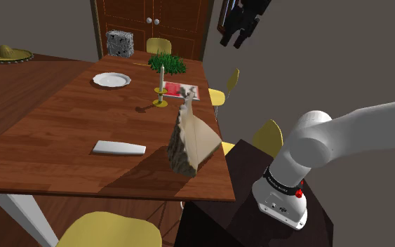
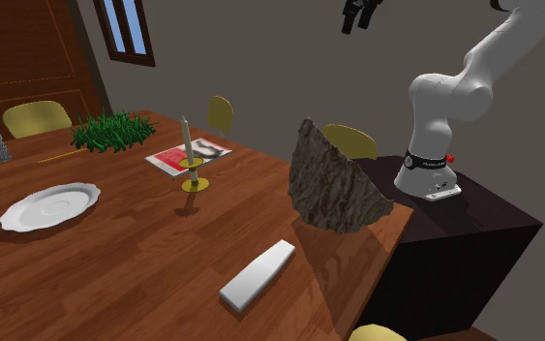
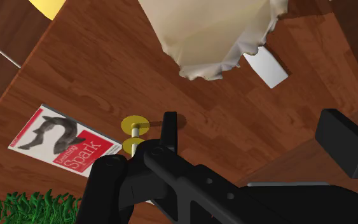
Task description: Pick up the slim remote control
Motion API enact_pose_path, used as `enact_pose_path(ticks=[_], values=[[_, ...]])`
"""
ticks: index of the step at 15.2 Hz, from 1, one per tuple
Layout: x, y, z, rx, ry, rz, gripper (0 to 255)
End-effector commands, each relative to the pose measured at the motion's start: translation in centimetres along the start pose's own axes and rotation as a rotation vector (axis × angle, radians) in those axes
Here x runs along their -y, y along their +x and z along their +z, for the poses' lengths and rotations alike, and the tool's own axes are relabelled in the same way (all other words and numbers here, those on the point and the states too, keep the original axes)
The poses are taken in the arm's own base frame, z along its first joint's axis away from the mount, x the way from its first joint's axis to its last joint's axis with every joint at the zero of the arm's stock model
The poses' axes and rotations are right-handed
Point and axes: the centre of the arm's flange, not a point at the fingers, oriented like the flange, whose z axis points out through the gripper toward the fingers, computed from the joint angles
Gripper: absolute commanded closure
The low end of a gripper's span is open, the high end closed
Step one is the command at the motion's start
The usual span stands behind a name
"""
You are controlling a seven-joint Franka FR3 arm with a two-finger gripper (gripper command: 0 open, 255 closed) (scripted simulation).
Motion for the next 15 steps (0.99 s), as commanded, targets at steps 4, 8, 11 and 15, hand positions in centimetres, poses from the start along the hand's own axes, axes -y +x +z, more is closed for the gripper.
enact_pose_path(ticks=[4,8,11,15], values=[[1.0,1.6,3.5,0.009,0.002,-0.045,0],[2.4,3.7,8.3,0.022,0.004,-0.105,0],[3.5,5.1,11.8,0.031,0.006,-0.150,0],[5.1,6.9,16.6,0.044,0.008,-0.210,0]])
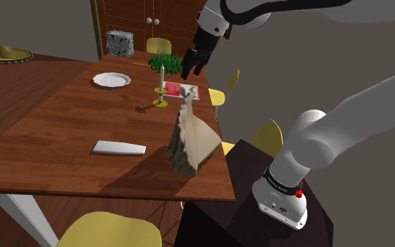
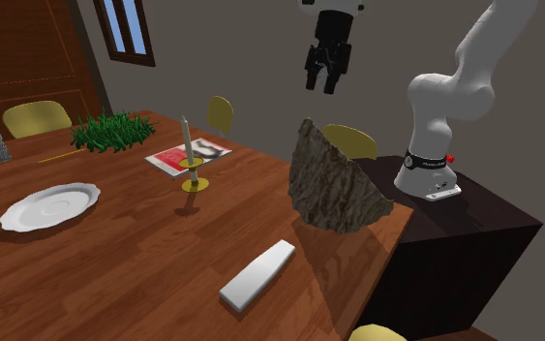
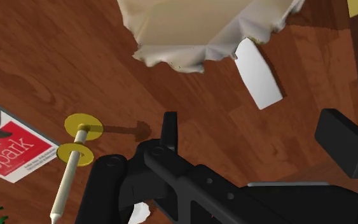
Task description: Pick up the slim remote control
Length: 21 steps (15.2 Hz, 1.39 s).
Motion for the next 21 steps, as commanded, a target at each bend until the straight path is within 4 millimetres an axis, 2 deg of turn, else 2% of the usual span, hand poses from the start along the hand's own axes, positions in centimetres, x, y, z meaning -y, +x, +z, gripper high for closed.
enact_pose_path(ticks=[1,11,21], values=[[1.0,1.1,2.4,0.004,0.001,-0.031,0],[4.6,6.1,14.3,0.036,0.007,-0.181,0],[9.0,10.1,26.3,0.067,0.012,-0.331,0]])
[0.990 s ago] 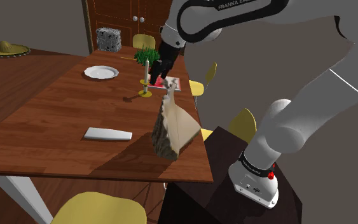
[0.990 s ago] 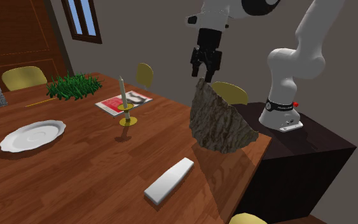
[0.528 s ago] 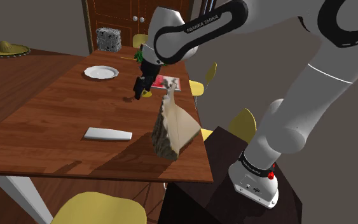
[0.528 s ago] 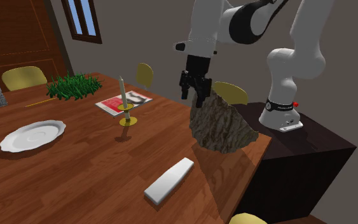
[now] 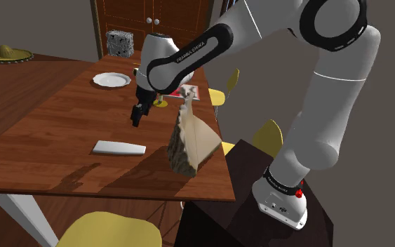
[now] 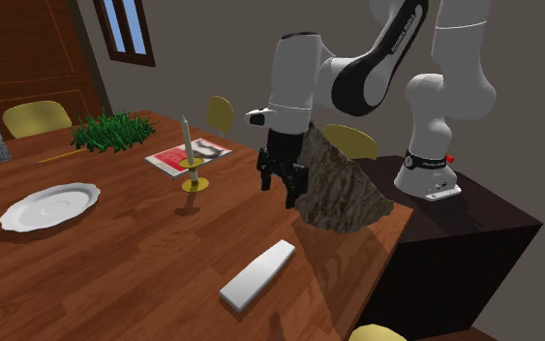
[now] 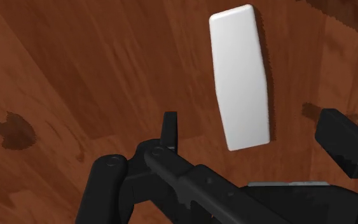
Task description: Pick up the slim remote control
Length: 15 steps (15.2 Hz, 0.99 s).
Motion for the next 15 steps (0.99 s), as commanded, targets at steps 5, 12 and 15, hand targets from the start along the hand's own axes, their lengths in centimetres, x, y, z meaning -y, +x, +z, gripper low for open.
enact_pose_path(ticks=[5,12,15], values=[[2.2,3.1,7.4,0.018,0.004,-0.091,0],[3.6,4.7,13.5,0.030,0.006,-0.149,0],[3.5,4.4,15.1,0.030,0.006,-0.149,0]])
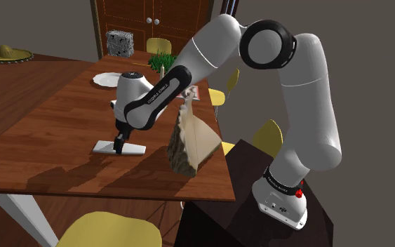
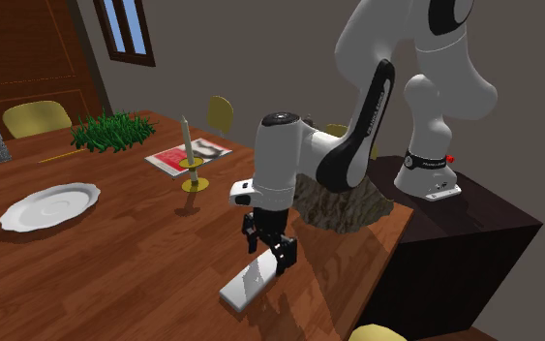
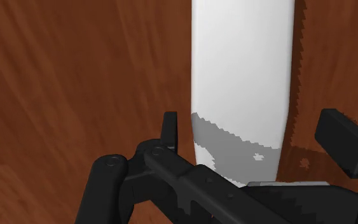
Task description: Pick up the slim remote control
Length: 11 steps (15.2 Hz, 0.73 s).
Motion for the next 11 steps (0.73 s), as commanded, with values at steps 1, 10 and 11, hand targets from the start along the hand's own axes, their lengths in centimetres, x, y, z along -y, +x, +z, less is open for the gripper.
enact_pose_path(ticks=[1,10,11], values=[[-0.09,-0.03,1.16,0.000,0.000,0.000,0],[0.03,-0.05,1.48,0.000,0.000,0.000,255],[0.03,-0.04,1.48,0.000,0.000,0.000,255]])
